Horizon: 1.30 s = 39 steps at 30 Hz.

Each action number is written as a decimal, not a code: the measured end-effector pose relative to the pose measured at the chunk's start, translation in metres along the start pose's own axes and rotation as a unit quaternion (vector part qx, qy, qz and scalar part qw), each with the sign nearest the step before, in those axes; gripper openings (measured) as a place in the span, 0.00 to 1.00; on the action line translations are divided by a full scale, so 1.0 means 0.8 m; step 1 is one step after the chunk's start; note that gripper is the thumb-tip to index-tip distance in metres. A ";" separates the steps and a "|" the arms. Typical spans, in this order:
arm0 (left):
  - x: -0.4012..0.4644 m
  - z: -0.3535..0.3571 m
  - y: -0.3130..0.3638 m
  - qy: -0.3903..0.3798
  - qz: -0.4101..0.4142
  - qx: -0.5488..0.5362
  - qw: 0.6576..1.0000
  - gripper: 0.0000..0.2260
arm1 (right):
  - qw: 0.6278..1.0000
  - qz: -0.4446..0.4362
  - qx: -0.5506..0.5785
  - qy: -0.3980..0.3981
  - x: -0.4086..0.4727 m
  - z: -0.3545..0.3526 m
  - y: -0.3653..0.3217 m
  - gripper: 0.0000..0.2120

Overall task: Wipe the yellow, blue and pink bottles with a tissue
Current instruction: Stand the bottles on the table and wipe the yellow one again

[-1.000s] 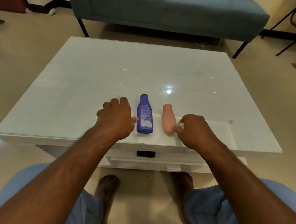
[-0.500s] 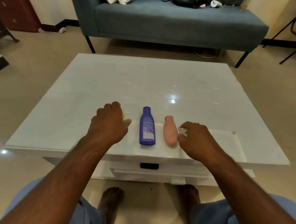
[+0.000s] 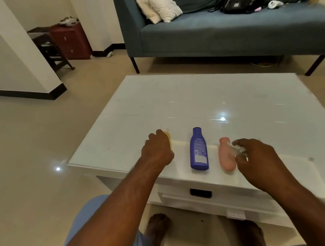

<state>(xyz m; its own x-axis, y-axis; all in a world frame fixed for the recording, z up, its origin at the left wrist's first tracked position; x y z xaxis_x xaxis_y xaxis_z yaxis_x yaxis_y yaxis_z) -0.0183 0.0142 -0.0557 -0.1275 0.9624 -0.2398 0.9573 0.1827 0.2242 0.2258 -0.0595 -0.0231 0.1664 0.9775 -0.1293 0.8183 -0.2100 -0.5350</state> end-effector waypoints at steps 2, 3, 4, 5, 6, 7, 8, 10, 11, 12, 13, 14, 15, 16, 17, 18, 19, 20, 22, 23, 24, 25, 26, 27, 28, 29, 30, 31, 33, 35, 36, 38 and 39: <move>0.002 0.003 0.000 -0.001 -0.009 0.000 1.000 0.34 | 1.000 0.000 0.014 0.004 0.001 0.001 0.000 0.18; 0.003 0.004 0.000 0.001 -0.014 -0.001 1.000 0.33 | 1.000 0.000 0.020 0.006 0.001 0.001 0.000 0.19; 0.002 0.003 0.001 0.006 -0.018 -0.005 1.000 0.32 | 1.000 -0.001 0.028 0.008 0.001 0.002 0.001 0.19; 0.002 0.003 0.002 0.012 -0.018 -0.011 1.000 0.31 | 0.999 -0.001 0.032 0.008 0.001 0.003 0.001 0.20; 0.001 0.001 0.002 0.015 -0.020 -0.019 1.000 0.31 | 0.999 -0.002 0.039 0.006 0.000 0.005 0.001 0.20; -0.001 -0.002 0.004 0.014 -0.020 -0.031 0.999 0.30 | 0.999 0.000 0.048 0.004 0.000 0.006 0.001 0.20; -0.004 -0.006 0.005 0.009 -0.021 -0.047 0.999 0.29 | 0.998 -0.004 0.060 0.005 -0.001 0.006 0.000 0.20; -0.008 -0.016 0.006 -0.005 -0.024 -0.096 0.995 0.27 | 0.996 -0.028 0.085 0.016 -0.001 0.004 -0.002 0.19; -0.012 -0.021 0.005 -0.010 -0.026 -0.134 0.991 0.27 | 0.994 -0.042 0.099 0.024 0.000 0.004 -0.003 0.17; -0.019 -0.023 0.008 -0.023 -0.027 -0.189 0.981 0.27 | 0.991 -0.051 0.117 0.034 0.001 0.002 -0.004 0.16; -0.030 -0.024 0.012 -0.043 -0.029 -0.261 0.964 0.27 | 0.987 -0.053 0.146 0.044 0.000 0.001 -0.007 0.14; -0.043 -0.022 0.018 -0.075 -0.025 -0.337 0.938 0.26 | 0.979 -0.051 0.187 0.057 0.000 0.000 -0.008 0.13; -0.061 -0.017 0.029 -0.116 -0.009 -0.395 0.911 0.25 | 0.970 -0.048 0.229 0.067 -0.001 0.001 -0.009 0.12; -0.078 -0.012 0.039 -0.152 0.016 -0.421 0.894 0.25 | 0.961 -0.051 0.262 0.073 -0.003 0.003 -0.012 0.12; -0.091 -0.003 0.049 -0.171 0.044 -0.422 0.889 0.24 | 0.956 -0.057 0.277 0.077 -0.005 0.006 -0.015 0.12; -0.099 0.008 0.056 -0.177 0.073 -0.406 0.893 0.24 | 0.955 -0.066 0.279 0.079 -0.007 0.009 -0.016 0.12; -0.103 0.017 0.061 -0.177 0.099 -0.381 0.902 0.23 | 0.955 -0.073 0.274 0.082 -0.009 0.012 -0.017 0.13; -0.102 0.025 0.066 -0.172 0.118 -0.369 0.906 0.22 | 0.956 -0.078 0.270 0.087 -0.011 0.014 -0.016 0.13; -0.092 0.031 0.074 -0.165 0.130 -0.391 0.896 0.14 | 0.955 -0.082 0.271 0.090 -0.012 0.015 -0.013 0.13; -0.088 0.029 0.077 -0.167 0.125 -0.417 0.885 0.10 | 0.954 -0.079 0.275 0.086 -0.012 0.014 -0.013 0.12; -0.082 0.029 0.078 -0.167 0.108 -0.450 0.871 0.12 | 0.953 -0.073 0.283 0.083 -0.011 0.012 -0.013 0.11; -0.078 0.027 0.080 -0.168 0.084 -0.486 0.853 0.15 | 0.950 -0.069 0.295 0.077 -0.010 0.010 -0.015 0.11; -0.075 0.026 0.082 -0.165 0.058 -0.519 0.837 0.18 | 0.945 -0.071 0.311 0.070 -0.010 0.006 -0.016 0.11; -0.073 0.021 0.084 -0.158 0.034 -0.538 0.827 0.20 | 0.940 -0.078 0.328 0.060 -0.010 0.005 -0.020 0.12; -0.070 0.018 0.084 -0.150 0.012 -0.557 0.817 0.22 | 0.935 -0.092 0.340 0.048 -0.011 0.004 -0.026 0.14; -0.069 0.013 0.085 -0.147 -0.011 -0.582 0.800 0.24 | 0.932 -0.112 0.343 0.036 -0.014 0.003 -0.031 0.16; -0.068 0.009 0.086 -0.158 -0.030 -0.613 0.774 0.27 | 0.931 -0.129 0.341 0.024 -0.017 0.005 -0.035 0.17; -0.069 0.002 0.090 -0.174 -0.043 -0.638 0.749 0.29 | 0.933 -0.143 0.330 0.017 -0.020 0.008 -0.037 0.18; -0.069 -0.002 0.091 -0.199 -0.040 -0.661 0.722 0.29 | 0.943 -0.155 0.293 0.022 -0.023 0.014 -0.041 0.18; -0.071 0.000 0.088 -0.203 -0.046 -0.669 0.714 0.27 | 0.953 -0.171 0.245 0.053 -0.023 0.019 -0.042 0.18; -0.072 0.004 0.086 -0.198 -0.051 -0.667 0.717 0.26 | 0.954 -0.178 0.232 0.064 -0.023 0.021 -0.041 0.20; -0.080 0.004 0.088 -0.189 -0.052 -0.649 0.735 0.26 | 0.954 -0.181 0.229 0.066 -0.025 0.022 -0.041 0.25; -0.082 0.005 0.088 -0.188 -0.058 -0.645 0.738 0.27 | 0.955 -0.183 0.226 0.057 -0.027 0.023 -0.042 0.26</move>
<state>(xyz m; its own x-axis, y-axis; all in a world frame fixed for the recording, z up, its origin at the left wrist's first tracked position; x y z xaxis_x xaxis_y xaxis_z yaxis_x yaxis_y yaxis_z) 0.0588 -0.0366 -0.0283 0.1236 0.8458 -0.5189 -0.1295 0.5322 0.8366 0.1847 -0.0737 -0.0176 -0.0043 0.9769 0.2137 0.5160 0.1852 -0.8363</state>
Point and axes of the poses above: each hand's wrist, its own x-axis towards the middle knuckle, its own z-axis out of the palm, y = z × x, the point moved 3 cm from there along x, towards the middle knuckle
